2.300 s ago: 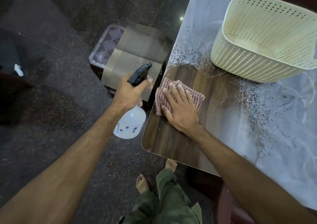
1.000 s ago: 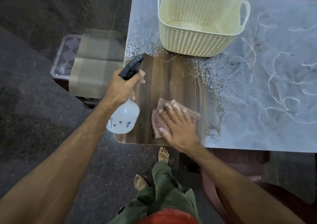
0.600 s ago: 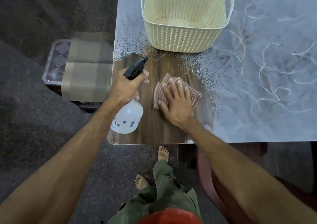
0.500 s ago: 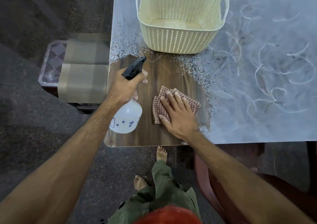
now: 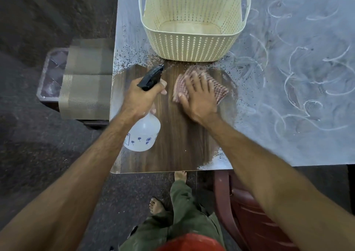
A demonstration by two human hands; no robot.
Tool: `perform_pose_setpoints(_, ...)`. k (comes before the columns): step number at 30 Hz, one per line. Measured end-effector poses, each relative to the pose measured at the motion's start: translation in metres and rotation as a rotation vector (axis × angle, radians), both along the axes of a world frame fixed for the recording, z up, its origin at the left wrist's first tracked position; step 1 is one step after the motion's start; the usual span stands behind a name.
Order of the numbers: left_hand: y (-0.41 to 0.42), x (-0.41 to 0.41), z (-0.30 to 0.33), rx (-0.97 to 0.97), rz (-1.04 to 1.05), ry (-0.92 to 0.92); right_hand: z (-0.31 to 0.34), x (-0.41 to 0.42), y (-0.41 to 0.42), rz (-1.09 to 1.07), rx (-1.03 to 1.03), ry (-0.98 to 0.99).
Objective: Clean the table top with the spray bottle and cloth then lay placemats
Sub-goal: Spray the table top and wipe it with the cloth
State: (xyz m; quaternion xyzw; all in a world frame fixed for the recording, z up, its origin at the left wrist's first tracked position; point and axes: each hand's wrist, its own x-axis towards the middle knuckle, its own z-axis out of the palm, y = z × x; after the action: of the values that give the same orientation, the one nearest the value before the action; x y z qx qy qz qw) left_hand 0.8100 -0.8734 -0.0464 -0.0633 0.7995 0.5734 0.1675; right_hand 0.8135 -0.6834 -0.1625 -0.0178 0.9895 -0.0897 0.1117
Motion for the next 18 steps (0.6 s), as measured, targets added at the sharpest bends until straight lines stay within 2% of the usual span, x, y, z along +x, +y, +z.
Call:
perform_pose_setpoints(3,0.008,-0.001,0.001,-0.015,0.0,-0.003,0.005,0.049,-0.008,0.164,-0.079,0.029)
perform_pose_setpoints(5,0.01,-0.002,0.002,-0.026,-0.002,-0.009,0.002,0.075,0.011,0.201,-0.049,-0.024)
perform_pose_setpoints(7,0.012,-0.001,0.002,-0.014,-0.009,-0.011,0.0,0.077,0.046,0.122,0.02,-0.049)
perform_pose_setpoints(11,0.016,0.006,0.001,-0.014,-0.015,-0.018,-0.002,0.045,0.092,-0.176,0.029,0.013)
perform_pose_setpoints(14,0.019,0.014,-0.001,-0.016,-0.04,-0.018,-0.002,0.037,0.073,-0.235,0.057,0.018)
perform_pose_setpoints(18,0.023,0.027,0.0,0.005,-0.089,-0.02,-0.003,0.085,0.012,-0.051,0.005,0.02)
